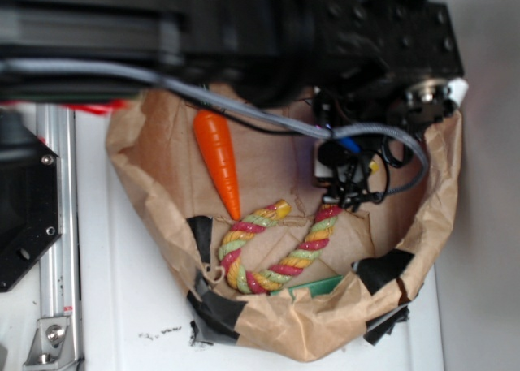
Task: Grab the rock.
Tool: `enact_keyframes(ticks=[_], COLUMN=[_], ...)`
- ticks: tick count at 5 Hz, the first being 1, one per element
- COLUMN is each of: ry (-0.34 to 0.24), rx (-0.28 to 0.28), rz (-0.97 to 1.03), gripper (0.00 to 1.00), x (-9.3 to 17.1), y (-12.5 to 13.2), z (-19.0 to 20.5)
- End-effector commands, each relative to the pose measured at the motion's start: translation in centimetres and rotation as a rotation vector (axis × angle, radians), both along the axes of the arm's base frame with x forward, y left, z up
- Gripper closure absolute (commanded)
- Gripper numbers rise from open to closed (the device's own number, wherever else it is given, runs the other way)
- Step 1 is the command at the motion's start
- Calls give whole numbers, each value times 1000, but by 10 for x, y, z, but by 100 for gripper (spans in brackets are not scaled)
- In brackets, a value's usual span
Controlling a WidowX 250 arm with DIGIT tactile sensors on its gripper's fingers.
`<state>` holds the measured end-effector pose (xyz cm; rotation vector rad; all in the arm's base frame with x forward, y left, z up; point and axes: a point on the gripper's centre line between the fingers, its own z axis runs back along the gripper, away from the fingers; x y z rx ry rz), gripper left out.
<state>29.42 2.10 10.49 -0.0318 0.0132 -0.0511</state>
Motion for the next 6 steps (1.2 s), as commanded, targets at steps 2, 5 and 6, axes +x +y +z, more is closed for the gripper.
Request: enact_keyframes(ticks=[2,5,6], ry=[-78,-167,-165], rx=[45,205,256], rz=[63,-309,-465], gripper=[100,0,0], x=[-45,24,44], y=[-3,1,-1], z=[59,-30,-43])
